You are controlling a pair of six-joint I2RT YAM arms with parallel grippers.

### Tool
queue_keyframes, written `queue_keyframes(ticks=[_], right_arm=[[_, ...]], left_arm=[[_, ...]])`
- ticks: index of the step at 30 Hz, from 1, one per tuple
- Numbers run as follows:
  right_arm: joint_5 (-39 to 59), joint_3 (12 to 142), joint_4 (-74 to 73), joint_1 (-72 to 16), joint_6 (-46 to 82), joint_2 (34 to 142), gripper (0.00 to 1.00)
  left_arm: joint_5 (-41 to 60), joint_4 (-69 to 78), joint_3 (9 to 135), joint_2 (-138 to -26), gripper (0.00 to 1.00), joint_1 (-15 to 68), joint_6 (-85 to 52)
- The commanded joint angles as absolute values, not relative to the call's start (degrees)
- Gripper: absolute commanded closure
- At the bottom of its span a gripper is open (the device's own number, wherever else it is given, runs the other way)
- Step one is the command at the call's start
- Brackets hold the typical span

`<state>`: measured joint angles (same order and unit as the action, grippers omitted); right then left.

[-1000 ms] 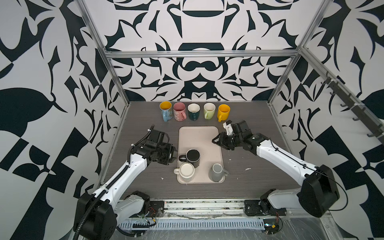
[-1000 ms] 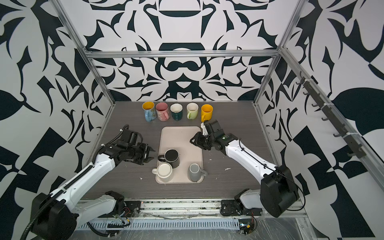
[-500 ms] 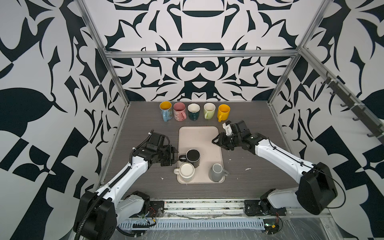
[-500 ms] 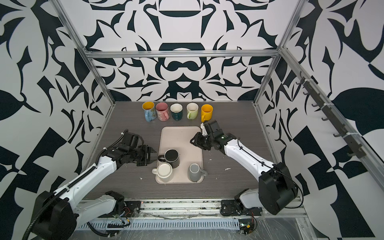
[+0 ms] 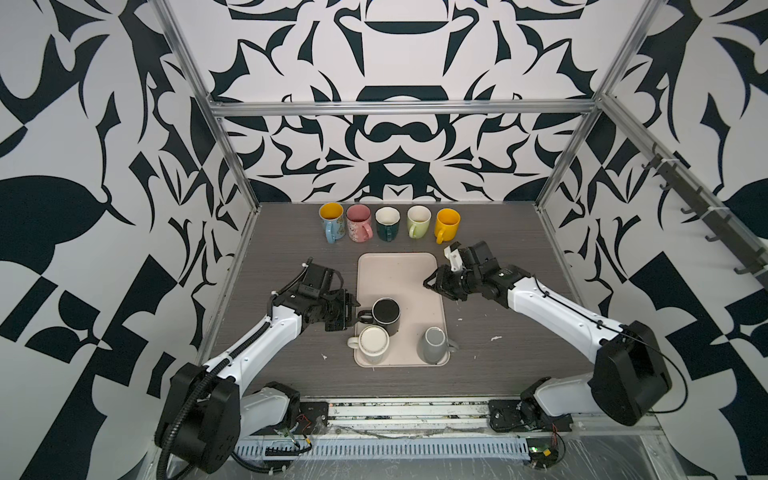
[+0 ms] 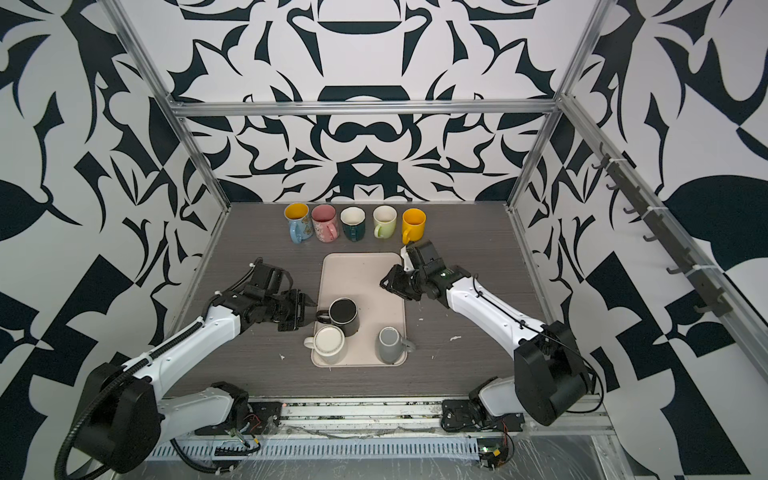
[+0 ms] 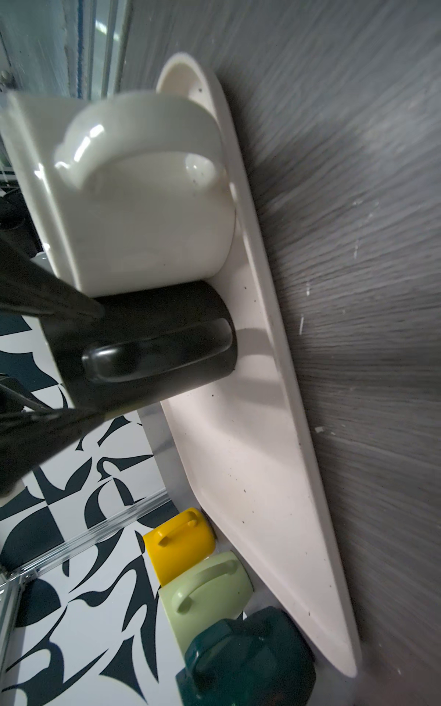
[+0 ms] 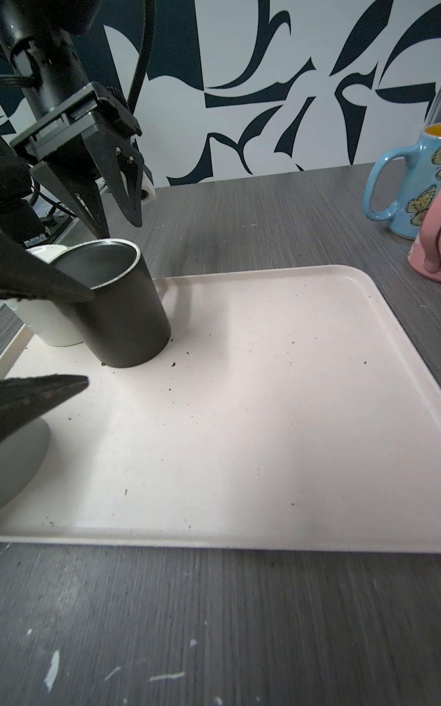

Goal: Turn the mug right side up
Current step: 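Move both grippers to the black mug on the tray and grasp it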

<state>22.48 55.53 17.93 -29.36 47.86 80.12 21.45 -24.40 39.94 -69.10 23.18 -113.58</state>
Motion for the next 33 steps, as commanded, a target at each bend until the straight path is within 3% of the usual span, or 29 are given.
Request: queue_keyframes(ticks=[1, 17, 33], right_arm=[[22.41, 56.60, 16.61, -29.66, 47.15, 79.70, 0.63], [22.32, 56.55, 16.70, -29.64, 47.51, 80.23, 0.64], [22.23, 56.21, 16.70, -29.63, 47.75, 80.36, 0.64]], left_arm=[[23.25, -23.49, 41.04, -70.84, 0.58, 23.45, -114.26], [25.09, -21.19, 43.29, -78.15, 0.60, 23.99, -112.59], [26.72, -19.91, 44.23, -80.95, 0.72, 23.99, -111.30]])
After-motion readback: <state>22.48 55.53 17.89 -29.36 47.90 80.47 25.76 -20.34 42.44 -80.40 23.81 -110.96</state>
